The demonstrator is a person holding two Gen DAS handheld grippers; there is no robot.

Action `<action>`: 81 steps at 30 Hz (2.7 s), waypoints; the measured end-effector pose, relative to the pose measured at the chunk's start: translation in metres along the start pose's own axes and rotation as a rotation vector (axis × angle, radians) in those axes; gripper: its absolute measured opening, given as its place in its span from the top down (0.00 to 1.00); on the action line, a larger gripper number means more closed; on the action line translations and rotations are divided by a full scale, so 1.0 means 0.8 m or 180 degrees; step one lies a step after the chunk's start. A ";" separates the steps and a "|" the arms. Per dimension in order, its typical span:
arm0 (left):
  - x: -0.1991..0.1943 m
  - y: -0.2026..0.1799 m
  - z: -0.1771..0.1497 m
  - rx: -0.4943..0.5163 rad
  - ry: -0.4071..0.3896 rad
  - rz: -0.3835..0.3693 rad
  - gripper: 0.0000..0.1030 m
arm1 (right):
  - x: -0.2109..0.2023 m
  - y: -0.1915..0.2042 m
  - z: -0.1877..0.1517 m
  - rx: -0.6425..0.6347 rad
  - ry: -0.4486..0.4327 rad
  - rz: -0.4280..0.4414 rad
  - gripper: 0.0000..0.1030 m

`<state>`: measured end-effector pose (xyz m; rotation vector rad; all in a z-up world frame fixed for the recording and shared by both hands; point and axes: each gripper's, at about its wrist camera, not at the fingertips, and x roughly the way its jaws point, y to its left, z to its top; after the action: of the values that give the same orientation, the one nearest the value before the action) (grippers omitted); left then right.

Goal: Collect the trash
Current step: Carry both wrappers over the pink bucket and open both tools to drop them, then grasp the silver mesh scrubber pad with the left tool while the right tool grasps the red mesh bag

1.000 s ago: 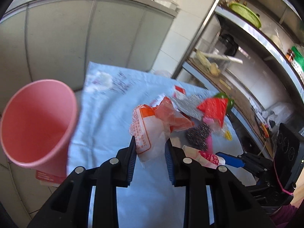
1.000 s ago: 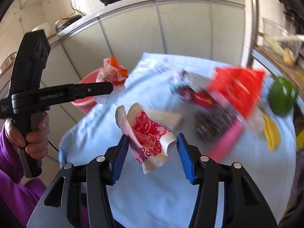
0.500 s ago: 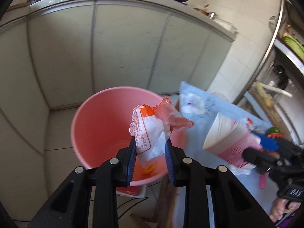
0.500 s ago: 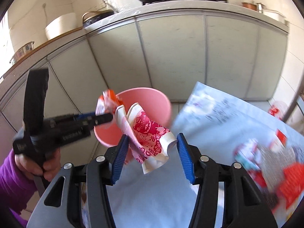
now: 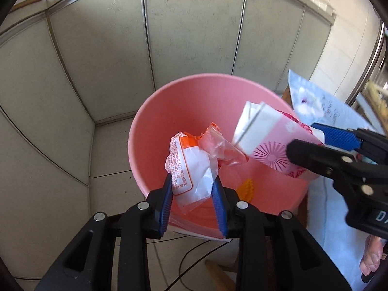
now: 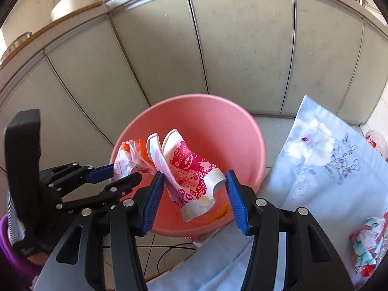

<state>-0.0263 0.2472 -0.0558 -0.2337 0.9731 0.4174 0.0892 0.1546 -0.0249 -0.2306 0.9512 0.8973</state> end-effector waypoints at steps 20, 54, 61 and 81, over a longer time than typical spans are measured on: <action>-0.049 -0.018 -0.010 -0.0119 -0.0216 -0.0353 0.57 | -0.046 -0.020 -0.018 0.0134 -0.0186 -0.0008 0.47; -0.075 -0.324 -0.016 0.0405 0.0396 -0.2143 0.57 | -0.313 -0.218 -0.244 0.1272 -0.0920 -0.1353 0.47; -0.023 -0.353 0.007 -0.0297 0.0857 -0.2259 0.57 | -0.309 -0.232 -0.250 0.1359 -0.0927 -0.1256 0.47; 0.004 -0.372 0.008 -0.0494 0.1071 -0.2654 0.95 | -0.276 -0.310 -0.236 0.1857 -0.0985 -0.0442 0.40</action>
<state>0.1123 -0.0166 -0.0531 -0.8314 1.0761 -0.3257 0.1023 -0.2271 -0.0117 0.3296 0.8553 0.4794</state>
